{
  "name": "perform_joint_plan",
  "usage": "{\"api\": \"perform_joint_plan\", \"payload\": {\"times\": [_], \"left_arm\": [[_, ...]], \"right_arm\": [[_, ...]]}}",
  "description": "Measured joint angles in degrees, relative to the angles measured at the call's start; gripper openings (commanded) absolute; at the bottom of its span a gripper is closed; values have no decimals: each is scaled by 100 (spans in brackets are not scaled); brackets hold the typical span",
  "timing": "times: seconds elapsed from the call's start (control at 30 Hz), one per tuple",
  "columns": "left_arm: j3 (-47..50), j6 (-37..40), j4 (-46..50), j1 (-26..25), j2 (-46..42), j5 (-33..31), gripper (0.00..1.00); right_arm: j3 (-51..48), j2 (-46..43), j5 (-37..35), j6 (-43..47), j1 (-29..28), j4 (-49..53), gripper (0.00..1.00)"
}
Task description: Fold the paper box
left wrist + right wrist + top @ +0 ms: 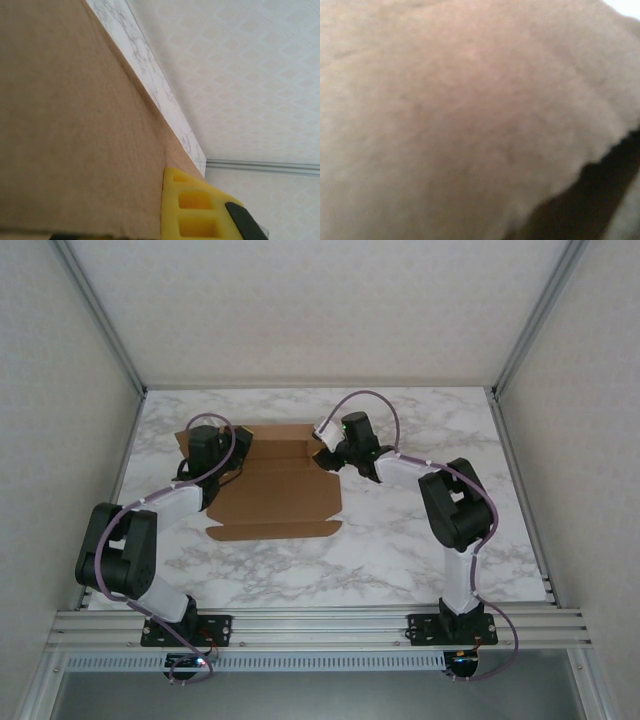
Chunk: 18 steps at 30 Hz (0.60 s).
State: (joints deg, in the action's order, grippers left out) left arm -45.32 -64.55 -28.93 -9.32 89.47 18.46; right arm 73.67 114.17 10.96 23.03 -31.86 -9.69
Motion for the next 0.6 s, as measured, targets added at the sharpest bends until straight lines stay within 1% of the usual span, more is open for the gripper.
{"api": "perform_joint_plan", "payload": {"times": [0.3,0.43,0.6], "left_arm": [[-83,-295,20,0,55,0,1],[-149,-459,109,0,59,0,1],[-195,-737,190,0,59,2,0]], "right_arm": [[59,46,-562,-192,-192,-42,52],[59,48,-651,-273,-210,-61,48],[59,48,-688,-492,-208,-90,40]]}}
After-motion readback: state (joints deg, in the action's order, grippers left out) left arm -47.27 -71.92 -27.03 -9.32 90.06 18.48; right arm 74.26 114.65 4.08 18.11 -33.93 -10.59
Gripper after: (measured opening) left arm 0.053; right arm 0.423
